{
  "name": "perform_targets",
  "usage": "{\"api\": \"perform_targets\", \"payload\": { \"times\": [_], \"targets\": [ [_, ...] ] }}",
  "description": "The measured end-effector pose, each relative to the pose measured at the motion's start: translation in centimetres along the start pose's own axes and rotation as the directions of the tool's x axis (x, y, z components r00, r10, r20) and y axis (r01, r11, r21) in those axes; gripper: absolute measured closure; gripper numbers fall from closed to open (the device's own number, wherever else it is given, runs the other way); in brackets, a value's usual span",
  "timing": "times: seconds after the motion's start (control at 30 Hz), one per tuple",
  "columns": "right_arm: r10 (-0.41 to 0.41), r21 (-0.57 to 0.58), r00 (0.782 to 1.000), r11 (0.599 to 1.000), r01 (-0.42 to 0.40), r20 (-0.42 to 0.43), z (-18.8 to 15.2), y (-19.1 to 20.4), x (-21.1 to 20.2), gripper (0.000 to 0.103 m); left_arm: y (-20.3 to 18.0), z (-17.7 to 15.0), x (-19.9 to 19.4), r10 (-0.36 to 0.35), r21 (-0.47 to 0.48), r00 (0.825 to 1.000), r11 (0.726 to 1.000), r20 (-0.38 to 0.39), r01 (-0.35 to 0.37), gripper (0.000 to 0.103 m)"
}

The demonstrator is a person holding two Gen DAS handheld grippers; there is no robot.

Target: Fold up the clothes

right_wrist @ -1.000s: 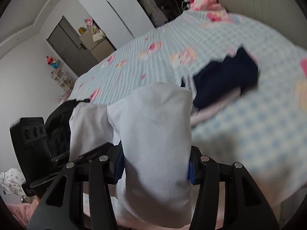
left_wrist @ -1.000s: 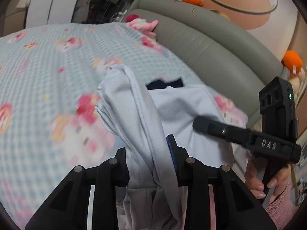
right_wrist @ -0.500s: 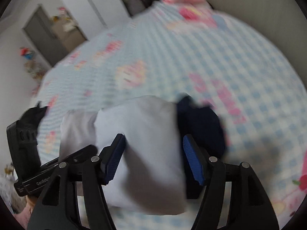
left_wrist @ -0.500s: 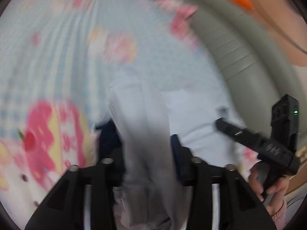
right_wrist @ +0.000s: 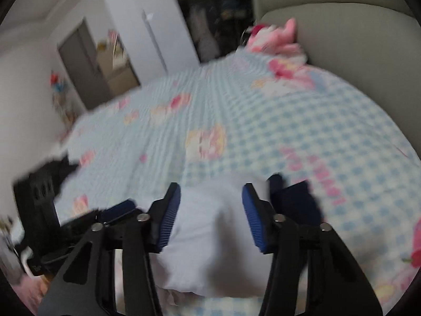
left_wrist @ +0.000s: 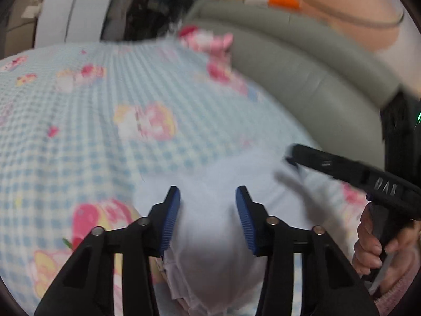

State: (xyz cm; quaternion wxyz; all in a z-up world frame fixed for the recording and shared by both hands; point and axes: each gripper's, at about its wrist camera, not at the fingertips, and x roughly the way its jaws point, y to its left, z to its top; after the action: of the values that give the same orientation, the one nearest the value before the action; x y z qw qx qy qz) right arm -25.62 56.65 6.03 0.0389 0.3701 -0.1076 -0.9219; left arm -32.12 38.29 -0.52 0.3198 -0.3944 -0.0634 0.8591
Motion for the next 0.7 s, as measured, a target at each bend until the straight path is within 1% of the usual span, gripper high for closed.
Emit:
{"api": "perform_targets", "payload": {
  "times": [0.07, 0.1, 0.13, 0.17, 0.23, 0.3, 0.33, 0.4, 0.53, 0.63, 0.7],
  "targets": [
    [-0.094, -0.036, 0.993, 0.995, 0.091, -0.075, -1.5, 0.2, 3.3, 0.064, 0.6, -1.2, 2.5, 0.006, -0.034, 0.998, 0.999, -0.055, -0.008, 0.068],
    [-0.117, -0.034, 0.99, 0.993, 0.114, -0.076, -2.3, -0.3, 4.1, 0.064, 1.1, -1.6, 3.0, -0.001, -0.057, 0.998, 0.998, -0.058, -0.003, 0.074],
    [-0.136, -0.03, 0.988, 0.99, 0.135, -0.076, -3.0, -0.9, 4.8, 0.064, 1.6, -1.9, 3.3, -0.012, -0.082, 0.998, 0.997, -0.058, 0.007, 0.076],
    [-0.129, -0.01, 0.989, 0.992, 0.129, -0.064, -3.4, -1.5, 4.9, 0.064, 2.1, -1.9, 3.2, -0.031, -0.112, 0.998, 0.993, -0.05, 0.025, 0.077],
    [-0.119, 0.034, 0.993, 0.992, 0.12, -0.029, -4.0, -2.2, 4.5, 0.064, 3.0, -2.1, 3.0, -0.069, -0.17, 0.997, 0.983, -0.036, 0.062, 0.089],
    [-0.12, 0.045, 0.993, 0.992, 0.12, -0.011, -4.1, -2.6, 4.8, 0.064, 4.0, -2.7, 3.4, -0.102, -0.214, 0.994, 0.973, -0.041, 0.091, 0.093],
    [-0.12, 0.049, 0.993, 0.991, 0.12, -0.003, -4.2, -2.7, 4.9, 0.064, 4.4, -3.1, 3.7, -0.108, -0.223, 0.993, 0.97, -0.048, 0.094, 0.095],
    [-0.117, 0.052, 0.993, 0.992, 0.117, 0.007, -4.4, -2.9, 5.5, 0.063, 4.7, -3.5, 4.3, -0.107, -0.227, 0.992, 0.97, -0.066, 0.089, 0.095],
    [-0.115, 0.077, 0.993, 0.991, 0.112, 0.028, -4.3, -3.5, 6.5, 0.063, 4.0, -3.4, 5.1, -0.075, -0.2, 0.994, 0.978, -0.075, 0.059, 0.095],
    [-0.102, 0.1, 0.994, 0.99, 0.099, 0.029, -4.5, -4.2, 6.8, 0.063, 3.8, -3.3, 5.7, -0.062, -0.196, 0.994, 0.98, -0.089, 0.044, 0.096],
    [-0.111, 0.105, 0.994, 0.989, 0.108, 0.024, -4.6, -4.2, 6.8, 0.063, 3.6, -3.2, 5.9, -0.045, -0.186, 0.993, 0.982, -0.106, 0.024, 0.096]
  ]
}}
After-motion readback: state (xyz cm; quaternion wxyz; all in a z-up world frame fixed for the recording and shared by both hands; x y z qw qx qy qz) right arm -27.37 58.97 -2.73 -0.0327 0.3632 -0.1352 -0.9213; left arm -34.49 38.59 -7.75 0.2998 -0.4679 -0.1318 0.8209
